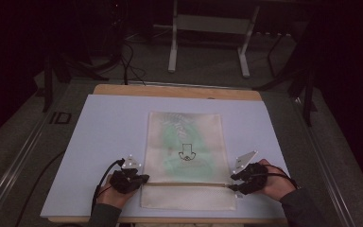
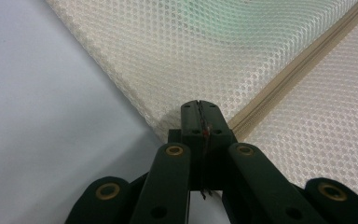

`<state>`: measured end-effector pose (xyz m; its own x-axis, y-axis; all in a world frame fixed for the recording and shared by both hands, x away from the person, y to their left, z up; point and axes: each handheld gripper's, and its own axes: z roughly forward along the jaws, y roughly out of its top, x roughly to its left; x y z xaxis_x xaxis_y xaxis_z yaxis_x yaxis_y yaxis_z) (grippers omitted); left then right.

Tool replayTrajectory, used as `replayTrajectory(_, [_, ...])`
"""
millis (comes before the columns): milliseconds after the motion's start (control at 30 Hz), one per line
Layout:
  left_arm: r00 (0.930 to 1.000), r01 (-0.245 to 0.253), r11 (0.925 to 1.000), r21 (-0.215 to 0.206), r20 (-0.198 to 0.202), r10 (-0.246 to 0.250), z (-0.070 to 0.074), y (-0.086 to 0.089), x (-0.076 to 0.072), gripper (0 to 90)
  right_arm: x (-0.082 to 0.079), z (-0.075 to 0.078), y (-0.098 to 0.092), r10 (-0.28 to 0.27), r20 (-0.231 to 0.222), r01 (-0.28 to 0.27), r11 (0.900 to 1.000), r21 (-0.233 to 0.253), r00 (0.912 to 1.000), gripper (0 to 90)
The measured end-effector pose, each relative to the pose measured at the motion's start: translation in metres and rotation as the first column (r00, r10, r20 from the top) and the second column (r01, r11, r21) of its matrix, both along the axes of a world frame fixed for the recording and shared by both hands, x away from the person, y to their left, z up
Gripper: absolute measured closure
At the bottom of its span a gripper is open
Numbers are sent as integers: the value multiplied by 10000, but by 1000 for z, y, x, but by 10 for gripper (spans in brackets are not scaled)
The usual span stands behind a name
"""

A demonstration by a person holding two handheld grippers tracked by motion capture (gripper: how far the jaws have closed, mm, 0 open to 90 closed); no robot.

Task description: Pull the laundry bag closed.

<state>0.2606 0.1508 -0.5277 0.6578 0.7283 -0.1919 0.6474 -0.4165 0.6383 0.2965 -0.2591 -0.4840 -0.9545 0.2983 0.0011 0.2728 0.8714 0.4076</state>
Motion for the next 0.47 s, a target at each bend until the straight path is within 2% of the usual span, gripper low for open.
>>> replayTrajectory(167, [10000,-22,9999,-139,-50,21,-1,1,1,893,0,2,-5,-179,49,178,9997,157,9998,580])
replayTrajectory(267, [10000,-21,10000,-51,21,21,0,0,1,892,0,4,-9,-416,225,409,9987,313,9989,578])
replayTrajectory(467, [10000,-64,10000,-2,70,64,-1,0,1,891,-1,1,-18,-849,280,828,9943,671,9960,561])
